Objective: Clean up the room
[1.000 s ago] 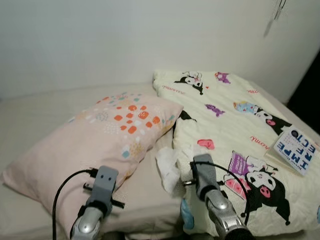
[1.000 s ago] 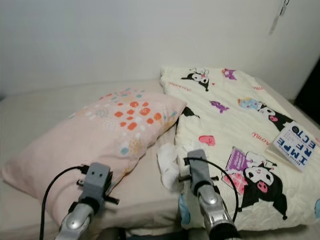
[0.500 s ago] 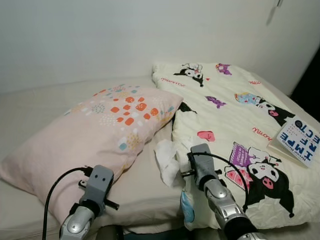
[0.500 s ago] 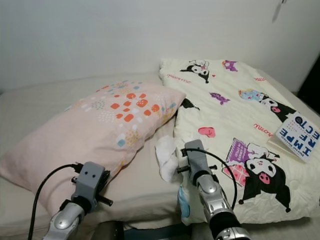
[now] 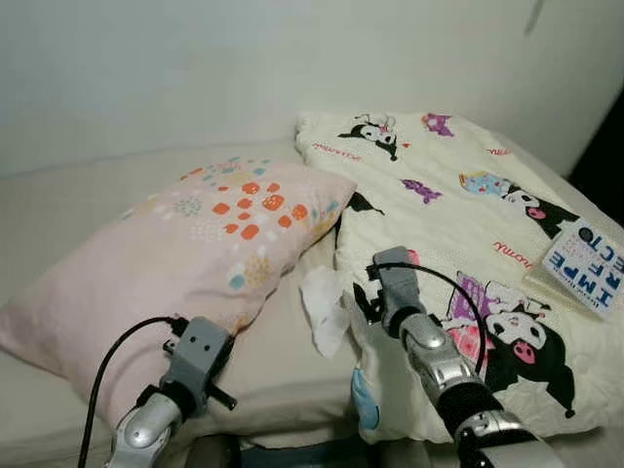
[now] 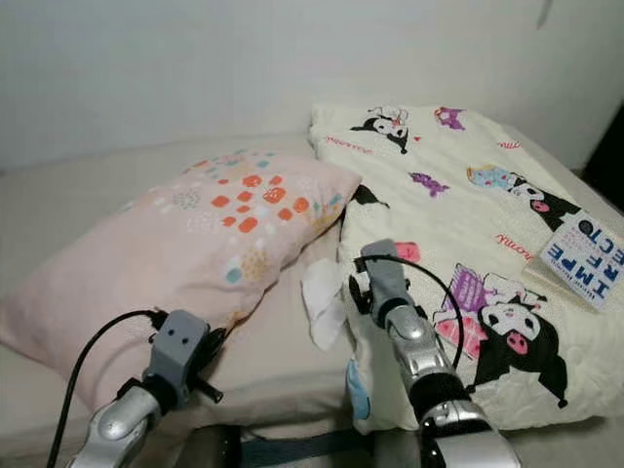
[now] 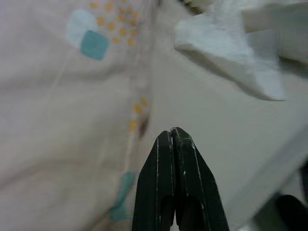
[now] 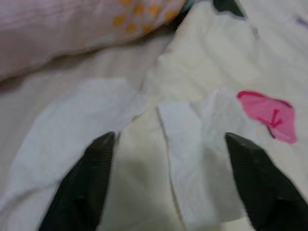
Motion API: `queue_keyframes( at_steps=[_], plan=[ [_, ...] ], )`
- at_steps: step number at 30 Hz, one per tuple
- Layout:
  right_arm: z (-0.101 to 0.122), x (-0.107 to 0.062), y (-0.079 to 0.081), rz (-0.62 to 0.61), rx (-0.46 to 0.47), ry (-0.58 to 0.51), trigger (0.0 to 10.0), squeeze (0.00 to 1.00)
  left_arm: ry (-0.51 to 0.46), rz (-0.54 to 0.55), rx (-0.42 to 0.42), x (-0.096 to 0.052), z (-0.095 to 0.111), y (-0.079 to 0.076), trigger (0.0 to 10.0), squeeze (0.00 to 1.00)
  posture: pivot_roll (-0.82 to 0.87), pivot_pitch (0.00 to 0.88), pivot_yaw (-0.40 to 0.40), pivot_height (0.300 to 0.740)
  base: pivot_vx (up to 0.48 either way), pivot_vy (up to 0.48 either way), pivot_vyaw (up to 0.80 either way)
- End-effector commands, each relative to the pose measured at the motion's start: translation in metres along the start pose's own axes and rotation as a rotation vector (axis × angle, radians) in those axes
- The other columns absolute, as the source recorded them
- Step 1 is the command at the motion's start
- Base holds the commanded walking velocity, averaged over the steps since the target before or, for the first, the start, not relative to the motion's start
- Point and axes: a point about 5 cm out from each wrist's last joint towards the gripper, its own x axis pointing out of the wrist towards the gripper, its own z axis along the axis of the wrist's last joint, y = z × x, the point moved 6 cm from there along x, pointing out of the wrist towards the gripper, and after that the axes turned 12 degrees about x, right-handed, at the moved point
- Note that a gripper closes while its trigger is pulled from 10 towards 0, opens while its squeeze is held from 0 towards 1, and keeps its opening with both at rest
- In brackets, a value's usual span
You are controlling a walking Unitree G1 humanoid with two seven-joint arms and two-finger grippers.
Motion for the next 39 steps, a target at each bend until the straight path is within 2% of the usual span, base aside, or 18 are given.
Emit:
queue_keyframes(
  at_steps=[1, 3, 5, 8, 9, 10, 11, 12, 13, 15, 17, 18, 19, 20, 22, 23, 26, 39],
  plan=[
    [-0.008, 0.001, -0.006, -0.017, -0.026, 0.061, 10.0, 1.00, -0.021, -0.055, -0.008, -0.003, 0.006, -0.007, 10.0, 0.00, 0.07, 0.197, -0.019, 0.583, 0.000, 0.000, 0.00],
    [-0.009, 0.001, -0.011, -0.040, -0.030, 0.073, 10.0, 1.00, -0.041, -0.066, -0.013, -0.003, 0.011, -0.009, 10.0, 0.00, 0.07, 0.197, -0.019, 0.583, 0.000, 0.000, 0.00],
    [-0.007, -0.001, -0.028, -0.124, 0.022, 0.063, 10.0, 1.00, -0.104, -0.079, -0.022, 0.000, 0.029, -0.011, 10.0, 0.00, 0.07, 0.203, -0.019, 0.583, 0.000, 0.000, 0.00],
    [-0.006, -0.001, -0.032, -0.146, 0.047, 0.056, 10.0, 1.00, -0.125, -0.072, -0.027, 0.002, 0.036, -0.011, 10.0, 0.00, 0.07, 0.205, -0.017, 0.583, 0.000, 0.000, 0.00],
    [-0.005, -0.001, -0.034, -0.153, 0.056, 0.050, 10.0, 0.91, -0.146, -0.072, -0.046, 0.003, 0.043, -0.012, 10.0, 0.00, 0.08, 0.207, -0.012, 0.583, 0.000, 0.000, 0.00],
    [-0.005, -0.001, -0.034, -0.153, 0.056, 0.050, 10.0, 0.91, -0.146, -0.072, -0.046, 0.003, 0.043, -0.012, 10.0, 0.00, 0.08, 0.207, -0.012, 0.583, 0.000, 0.000, 0.00],
    [-0.005, -0.002, -0.034, -0.153, 0.059, 0.049, 10.0, 0.65, -0.159, -0.068, -0.057, 0.004, 0.048, -0.013, 10.0, 0.00, 0.08, 0.209, -0.011, 0.583, 0.000, 0.000, 0.00],
    [-0.005, -0.002, -0.034, -0.153, 0.059, 0.049, 10.0, 0.65, -0.159, -0.068, -0.057, 0.004, 0.048, -0.013, 10.0, 0.00, 0.08, 0.209, -0.011, 0.583, 0.000, 0.000, 0.00],
    [-0.006, -0.002, -0.035, -0.156, 0.062, 0.048, 10.0, 0.50, -0.170, -0.070, -0.069, 0.005, 0.052, -0.015, 10.0, 0.00, 0.08, 0.211, -0.008, 0.583, 0.000, 0.000, 0.00],
    [-0.006, -0.002, -0.037, -0.166, 0.071, 0.045, 10.0, 0.46, -0.180, -0.075, -0.075, 0.006, 0.056, -0.017, 10.0, 0.00, 0.09, 0.211, -0.006, 0.583, 0.000, 0.000, 0.00],
    [-0.009, -0.003, -0.040, -0.181, 0.073, 0.055, 10.0, 0.26, -0.192, -0.086, -0.074, 0.007, 0.061, -0.019, 10.0, 0.00, 0.09, 0.208, 0.000, 0.583, 0.000, 0.000, 0.00],
    [-0.011, -0.004, -0.040, -0.183, 0.072, 0.061, 10.0, 0.26, -0.196, -0.091, -0.072, 0.007, 0.063, -0.020, 10.0, 0.00, 0.09, 0.208, 0.000, 0.583, 0.000, 0.000, 0.00],
    [-0.013, -0.004, -0.042, -0.188, 0.069, 0.070, 10.0, 0.13, -0.199, -0.097, -0.071, 0.007, 0.065, -0.020, 10.0, 0.00, 0.10, 0.207, 0.001, 0.583, 0.000, 0.000, 0.00],
    [-0.013, -0.004, -0.042, -0.188, 0.069, 0.070, 10.0, 0.13, -0.199, -0.097, -0.071, 0.007, 0.065, -0.020, 10.0, 0.00, 0.10, 0.207, 0.001, 0.583, 0.000, 0.000, 0.00],
    [-0.015, -0.004, -0.042, -0.190, 0.070, 0.076, 10.0, 0.07, -0.201, -0.104, -0.061, 0.007, 0.066, -0.020, 10.0, 0.00, 0.10, 0.205, 0.003, 0.583, 0.000, 0.000, 0.00],
    [-0.017, -0.005, -0.043, -0.194, 0.070, 0.082, 10.0, 0.00, -0.203, -0.105, -0.049, 0.008, 0.067, -0.020, 10.0, 0.00, 0.10, 0.205, 0.003, 0.583, 0.000, 0.000, 0.00],
    [-0.015, -0.006, -0.047, -0.203, 0.097, 0.065, 10.0, 0.00, -0.206, -0.105, -0.044, 0.008, 0.069, -0.018, 10.0, 0.00, 0.11, 0.201, 0.005, 0.583, 0.000, 0.000, 0.00],
    [-0.012, -0.005, -0.046, -0.187, 0.111, 0.052, 10.0, 0.00, -0.186, -0.098, -0.038, 0.008, 0.066, -0.018, 10.0, 0.00, 0.11, 0.188, 0.004, 0.583, 0.000, 0.000, 0.00]
  ],
)
